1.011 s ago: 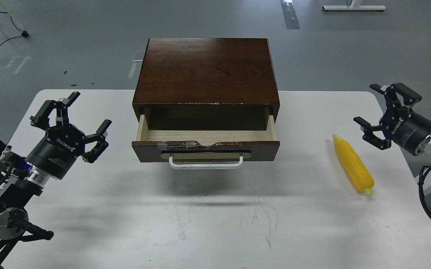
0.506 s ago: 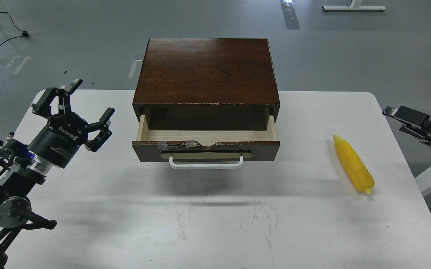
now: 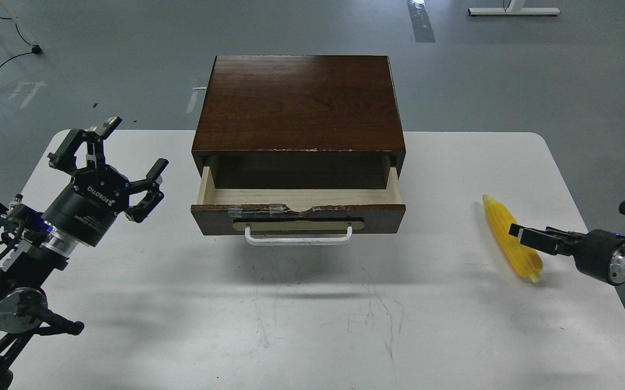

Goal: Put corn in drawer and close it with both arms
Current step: 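Close the right gripper on the yellow corn cob and lift it, then carry the corn over the open drawer and lower it inside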

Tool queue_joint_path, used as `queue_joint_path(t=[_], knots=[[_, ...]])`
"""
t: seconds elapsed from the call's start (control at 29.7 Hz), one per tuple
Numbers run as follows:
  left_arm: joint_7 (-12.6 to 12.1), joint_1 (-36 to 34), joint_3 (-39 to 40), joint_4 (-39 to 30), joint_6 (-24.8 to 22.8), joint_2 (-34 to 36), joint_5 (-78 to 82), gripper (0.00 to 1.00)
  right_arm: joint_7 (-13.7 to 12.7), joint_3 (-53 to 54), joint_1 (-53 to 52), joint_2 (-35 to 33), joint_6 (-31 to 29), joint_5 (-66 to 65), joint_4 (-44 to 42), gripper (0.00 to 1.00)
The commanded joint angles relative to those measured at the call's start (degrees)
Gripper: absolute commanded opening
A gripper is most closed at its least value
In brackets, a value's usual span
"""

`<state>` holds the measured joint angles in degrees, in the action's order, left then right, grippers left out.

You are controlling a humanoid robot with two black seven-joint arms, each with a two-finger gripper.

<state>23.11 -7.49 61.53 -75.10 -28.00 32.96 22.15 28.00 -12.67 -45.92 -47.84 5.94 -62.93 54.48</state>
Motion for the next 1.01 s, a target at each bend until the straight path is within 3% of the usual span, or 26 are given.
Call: queue_joint_path(t=[0.0,0.03,0.1,0.24,0.4,0.54,0.71,0.84,0.98], knots=[[0.0,0.02,0.17,-0.05,0.0,0.08,0.0,1.0,0.0,-1.13,0.13,0.29,0.38,0.08,-0.07,0.91],[0.0,0.02,0.17,-0.05,0.0,0.08,0.0,1.0,0.0,-1.13,0.13,0.29,0.47,0.0,0.02,0.89],[0.0,0.02,0.17,-0.05,0.0,0.08,0.0,1.0,0.0,-1.21,0.13,0.21,0.47,-0.09,0.28,0.64],[0.0,0.02,0.09,-0.05,0.0,0.08,0.0,1.0,0.0,-1.3,0.22,0.12,0.47,-0.18,0.63,0.36],[0.0,0.02,0.17,-0.05,0.0,0.17,0.0,1.0,0.0,-1.74,0.31,-0.15,0.56,-1.15,1.69,0.06],[0.0,0.02,0.17,-0.05,0.0,0.43,-0.09,1.0,0.0,-1.74,-1.53,-1.72,0.56,-1.06,3.7,0.01],[0.0,0.02,0.26,-0.14,0.0,0.52,-0.09,1.0,0.0,-1.92,-13.12,-6.11,-0.05,-0.18,8.62,0.0],[0.0,0.02,0.0,-0.84,0.0,0.35,-0.09,1.0,0.0,-3.75,-28.39,-7.53,-3.99,0.87,13.01,0.0],[-0.09,0.02,0.0,-1.19,0.0,0.43,0.0,1.0,0.0,-11.04,-42.03,-4.11,-7.35,4.82,15.48,0.02]])
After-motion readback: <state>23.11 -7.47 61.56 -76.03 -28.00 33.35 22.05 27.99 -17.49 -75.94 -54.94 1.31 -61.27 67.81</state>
